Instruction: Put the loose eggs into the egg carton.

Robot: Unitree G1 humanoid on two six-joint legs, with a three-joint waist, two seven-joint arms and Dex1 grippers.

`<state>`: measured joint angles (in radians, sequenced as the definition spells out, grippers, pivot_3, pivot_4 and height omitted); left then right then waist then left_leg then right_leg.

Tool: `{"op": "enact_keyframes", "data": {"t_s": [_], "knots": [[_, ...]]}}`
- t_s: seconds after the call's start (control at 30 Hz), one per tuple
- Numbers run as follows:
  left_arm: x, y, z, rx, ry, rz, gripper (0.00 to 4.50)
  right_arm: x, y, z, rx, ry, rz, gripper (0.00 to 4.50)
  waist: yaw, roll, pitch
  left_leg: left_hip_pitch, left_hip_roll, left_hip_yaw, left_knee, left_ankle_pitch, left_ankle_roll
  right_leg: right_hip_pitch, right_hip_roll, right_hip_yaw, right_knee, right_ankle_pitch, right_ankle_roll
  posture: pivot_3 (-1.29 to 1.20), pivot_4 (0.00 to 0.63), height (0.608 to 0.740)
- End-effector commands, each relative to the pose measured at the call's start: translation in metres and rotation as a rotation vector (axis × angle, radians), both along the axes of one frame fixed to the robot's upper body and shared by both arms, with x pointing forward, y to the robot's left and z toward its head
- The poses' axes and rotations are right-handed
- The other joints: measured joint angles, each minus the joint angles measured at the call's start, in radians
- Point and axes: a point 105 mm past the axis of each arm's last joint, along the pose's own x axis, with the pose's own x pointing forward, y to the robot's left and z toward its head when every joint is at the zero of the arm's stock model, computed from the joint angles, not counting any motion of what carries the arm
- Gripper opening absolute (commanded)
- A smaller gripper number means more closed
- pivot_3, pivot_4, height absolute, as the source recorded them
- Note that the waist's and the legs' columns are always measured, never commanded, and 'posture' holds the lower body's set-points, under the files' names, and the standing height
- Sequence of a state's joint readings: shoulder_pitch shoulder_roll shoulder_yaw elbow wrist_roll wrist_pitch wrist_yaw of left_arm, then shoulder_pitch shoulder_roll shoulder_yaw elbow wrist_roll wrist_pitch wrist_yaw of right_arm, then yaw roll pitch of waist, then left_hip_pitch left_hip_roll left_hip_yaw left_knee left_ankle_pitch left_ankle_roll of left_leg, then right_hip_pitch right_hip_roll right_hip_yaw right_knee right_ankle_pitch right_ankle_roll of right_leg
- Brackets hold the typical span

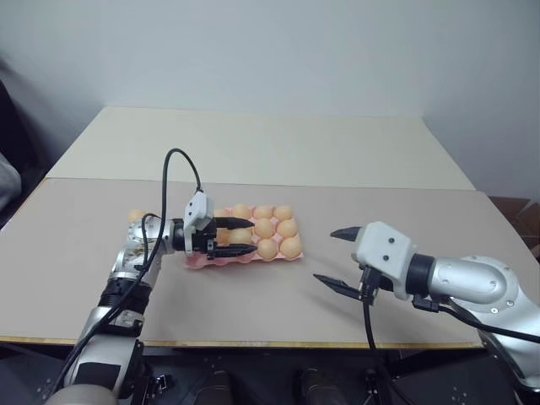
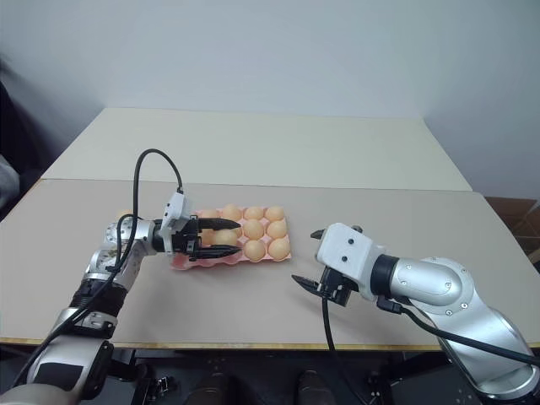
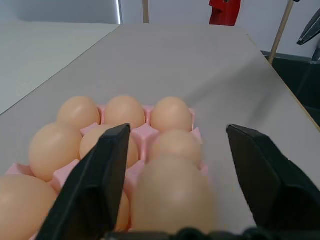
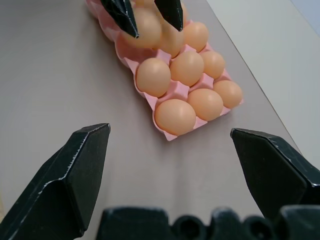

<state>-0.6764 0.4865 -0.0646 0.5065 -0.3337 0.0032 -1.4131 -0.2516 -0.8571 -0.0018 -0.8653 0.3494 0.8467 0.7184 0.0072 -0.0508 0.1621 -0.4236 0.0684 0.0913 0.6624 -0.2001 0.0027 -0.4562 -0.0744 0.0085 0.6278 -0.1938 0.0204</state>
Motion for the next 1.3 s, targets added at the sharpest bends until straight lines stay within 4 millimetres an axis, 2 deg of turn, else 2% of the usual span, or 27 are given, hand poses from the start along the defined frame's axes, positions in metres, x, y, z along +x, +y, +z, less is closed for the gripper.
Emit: {"op": "enact_keyframes", "data": {"t_s": [0.03, 0.13, 0.23, 0.47, 0.57, 0.7, 0.83, 0.97, 1.1, 1.17, 1.3], "knots": [[0.003, 0.0, 0.014, -0.005, -0.074, -0.01, 4.45, -0.002, -0.001, 0.01, -0.005, -0.047, 0.0, 4.5, 0.0, 0.0, 0.0, 0.0, 0.0, 0.0, 0.0, 0.0, 0.0, 0.0, 0.0, 0.0, 0.0, 0.0, 0.0, 0.0, 0.15, 0.74], [0.003, 0.001, 0.014, 0.0, -0.102, -0.001, 4.49, -0.001, -0.002, 0.009, -0.007, -0.045, 0.004, 4.5, 0.0, 0.0, 0.0, 0.0, 0.0, 0.0, 0.0, 0.0, 0.0, 0.0, 0.0, 0.0, 0.0, 0.0, 0.0, 0.0, 0.15, 0.74], [0.002, 0.014, 0.022, -0.012, -0.148, 0.047, 4.49, 0.0, 0.001, 0.01, -0.009, -0.045, 0.022, 4.5, -0.002, 0.0, 0.0, 0.0, 0.0, 0.0, 0.0, 0.0, 0.0, 0.0, 0.0, 0.0, 0.0, 0.0, 0.0, 0.0, 0.15, 0.74], [-0.001, 0.073, 0.036, 0.031, -0.199, 0.298, 4.49, 0.001, 0.001, 0.012, -0.011, -0.046, 0.055, 4.5, -0.02, 0.0, 0.0, 0.0, 0.001, -0.001, 0.0, 0.0, 0.0, 0.0, 0.0, 0.0, 0.001, 0.0, 0.001, 0.0, 0.15, 0.74], [-0.014, 0.114, 0.037, 0.109, -0.186, 0.454, 4.49, 0.002, 0.003, 0.011, -0.015, -0.037, 0.082, 4.5, -0.025, 0.0, 0.0, 0.001, 0.001, -0.001, 0.0, 0.0, 0.0, 0.0, 0.0, 0.0, 0.0, 0.0, 0.001, 0.0, 0.15, 0.74], [-0.041, 0.15, 0.037, 0.15, -0.168, 0.583, 4.49, -0.002, 0.003, 0.012, -0.025, -0.016, 0.137, 4.5, -0.026, 0.0, 0.0, 0.001, 0.001, 0.0, -0.001, 0.0, 0.0, -0.001, -0.001, -0.001, 0.001, -0.001, -0.002, 0.0, 0.15, 0.74], [-0.065, 0.177, 0.035, 0.171, -0.146, 0.708, 4.49, -0.004, 0.001, 0.011, -0.047, 0.001, 0.182, 4.5, -0.018, 0.0, 0.0, 0.001, 0.001, 0.0, -0.001, 0.0, 0.0, -0.001, -0.002, -0.002, 0.0, -0.003, -0.005, 0.0, 0.15, 0.74], [-0.078, 0.19, 0.032, 0.172, -0.132, 0.796, 4.49, -0.002, 0.0, 0.012, -0.056, 0.002, 0.204, 4.5, -0.01, 0.0, 0.0, 0.001, 0.001, 0.0, -0.001, 0.0, -0.001, 0.0, -0.003, -0.003, 0.0, -0.003, -0.005, 0.0, 0.15, 0.74], [-0.08, 0.191, 0.031, 0.155, -0.128, 0.823, 4.49, -0.001, 0.001, 0.012, -0.061, 0.004, 0.229, 4.5, -0.009, 0.0, 0.0, 0.001, 0.002, 0.001, -0.001, -0.003, -0.004, -0.001, -0.003, -0.003, -0.001, -0.003, -0.006, 0.0, 0.15, 0.74], [-0.074, 0.192, 0.03, 0.142, -0.125, 0.852, 4.49, 0.0, 0.002, 0.012, -0.061, 0.004, 0.234, 4.5, -0.009, 0.0, 0.0, 0.001, 0.002, 0.001, -0.001, -0.002, -0.004, -0.001, -0.003, -0.003, -0.001, -0.004, -0.006, 0.0, 0.15, 0.74], [-0.044, 0.198, 0.027, 0.113, -0.117, 0.966, 4.49, 0.001, 0.003, 0.012, -0.055, 0.002, 0.234, 4.5, 0.002, 0.0, 0.0, 0.001, 0.001, 0.001, -0.001, -0.002, -0.004, -0.001, -0.003, -0.004, 0.0, -0.003, -0.006, 0.0, 0.15, 0.74]]}}
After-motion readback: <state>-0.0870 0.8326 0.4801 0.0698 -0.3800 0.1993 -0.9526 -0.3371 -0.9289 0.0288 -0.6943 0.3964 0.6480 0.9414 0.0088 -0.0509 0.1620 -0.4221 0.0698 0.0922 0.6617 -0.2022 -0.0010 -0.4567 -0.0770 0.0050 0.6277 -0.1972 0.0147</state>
